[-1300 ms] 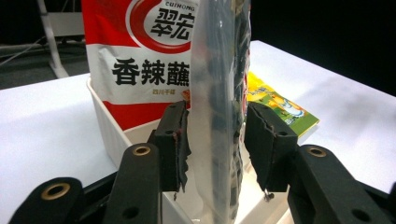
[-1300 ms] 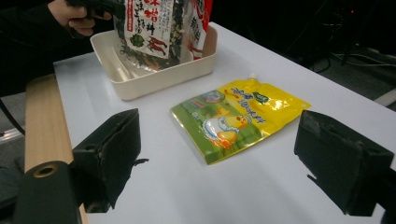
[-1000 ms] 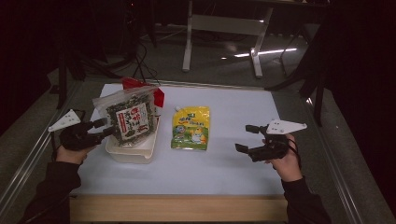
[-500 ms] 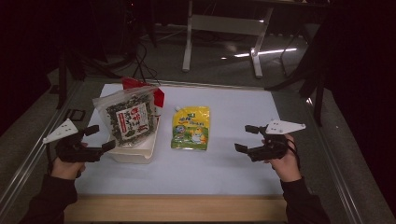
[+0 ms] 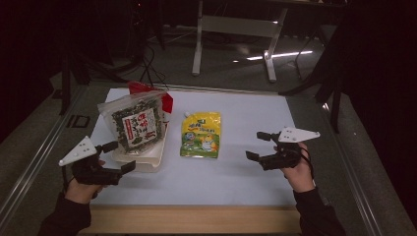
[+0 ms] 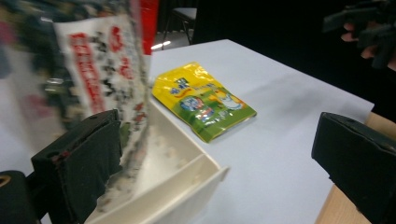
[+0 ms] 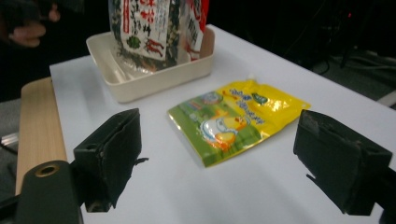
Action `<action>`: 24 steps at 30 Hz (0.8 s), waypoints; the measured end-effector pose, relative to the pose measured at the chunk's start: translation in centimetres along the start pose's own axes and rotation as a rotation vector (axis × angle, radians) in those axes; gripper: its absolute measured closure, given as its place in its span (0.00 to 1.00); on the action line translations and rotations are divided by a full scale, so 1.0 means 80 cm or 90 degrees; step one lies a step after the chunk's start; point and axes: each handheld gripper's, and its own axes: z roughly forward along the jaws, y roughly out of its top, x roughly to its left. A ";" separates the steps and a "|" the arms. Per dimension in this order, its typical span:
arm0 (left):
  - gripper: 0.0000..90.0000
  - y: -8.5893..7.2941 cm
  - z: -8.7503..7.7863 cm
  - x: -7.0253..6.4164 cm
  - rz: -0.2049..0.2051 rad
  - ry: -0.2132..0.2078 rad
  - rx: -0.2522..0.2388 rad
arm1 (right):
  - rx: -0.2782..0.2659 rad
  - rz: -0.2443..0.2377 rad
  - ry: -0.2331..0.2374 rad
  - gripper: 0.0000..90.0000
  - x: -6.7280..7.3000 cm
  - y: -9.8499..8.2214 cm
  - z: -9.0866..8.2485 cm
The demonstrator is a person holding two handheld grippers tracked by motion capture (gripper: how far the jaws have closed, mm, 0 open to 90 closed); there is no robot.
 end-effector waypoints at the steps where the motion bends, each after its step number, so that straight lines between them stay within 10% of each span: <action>1: 0.03 -0.001 0.003 -0.006 0.002 -0.003 0.003 | 0.000 0.000 0.000 0.16 0.000 0.000 0.000; 14: 0.03 -0.010 0.052 -0.056 0.027 -0.088 -0.007 | -0.001 0.031 -0.036 0.12 0.005 -0.002 0.011; 24: 0.03 -0.028 0.090 -0.077 0.064 -0.090 0.017 | 0.026 0.041 -0.025 0.25 0.004 -0.007 0.032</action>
